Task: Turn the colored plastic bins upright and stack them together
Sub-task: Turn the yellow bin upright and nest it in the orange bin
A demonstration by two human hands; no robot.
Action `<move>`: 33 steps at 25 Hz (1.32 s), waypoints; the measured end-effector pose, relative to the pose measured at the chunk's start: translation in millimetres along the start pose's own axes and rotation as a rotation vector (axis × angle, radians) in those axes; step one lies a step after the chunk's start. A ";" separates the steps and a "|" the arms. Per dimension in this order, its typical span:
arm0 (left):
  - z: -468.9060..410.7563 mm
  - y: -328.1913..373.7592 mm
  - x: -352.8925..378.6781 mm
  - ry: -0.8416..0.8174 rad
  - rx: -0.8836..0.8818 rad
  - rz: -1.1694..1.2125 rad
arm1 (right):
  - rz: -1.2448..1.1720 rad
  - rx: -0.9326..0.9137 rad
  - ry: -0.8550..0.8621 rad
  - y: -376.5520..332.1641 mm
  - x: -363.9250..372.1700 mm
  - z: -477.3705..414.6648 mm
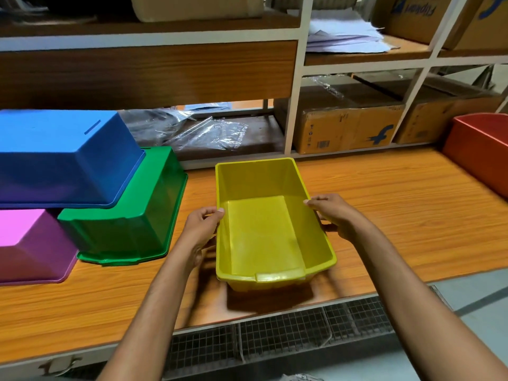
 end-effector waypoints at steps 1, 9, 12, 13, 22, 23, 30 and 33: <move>2.9 2.7 0.2 -0.026 -0.016 0.021 | -0.013 0.010 -0.037 3.6 -0.3 1.3; 24.8 30.1 -15.8 -0.237 0.152 0.035 | -0.118 -0.148 -0.385 -8.2 -0.7 36.3; 37.2 25.7 -20.0 -0.335 0.202 0.022 | 0.038 -0.351 -0.298 -13.8 -3.7 46.0; 40.1 23.9 -19.7 -0.344 0.237 0.027 | 0.076 -0.412 -0.245 -14.3 -4.6 48.5; 48.7 28.5 -12.3 -0.315 0.403 0.104 | 0.059 -0.541 -0.008 -3.9 -2.1 89.6; 47.9 30.2 -10.2 -0.337 0.409 0.114 | 0.035 -0.536 -0.002 -2.5 -4.8 93.1; 27.3 51.6 46.3 -0.517 0.254 0.146 | -0.417 -0.379 0.068 29.7 -35.8 135.5; 26.3 59.0 91.7 -0.580 0.154 0.125 | -0.678 -0.317 0.101 57.3 -61.1 168.4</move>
Point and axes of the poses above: each hand's wrist, its own z-axis away from the middle knuckle, its own x-axis out of the palm, y = z × x, the point moved 4 cm from there along -z, towards the middle knuckle, and after that the axes turned 15 degrees about -y, right-handed, at the moved point
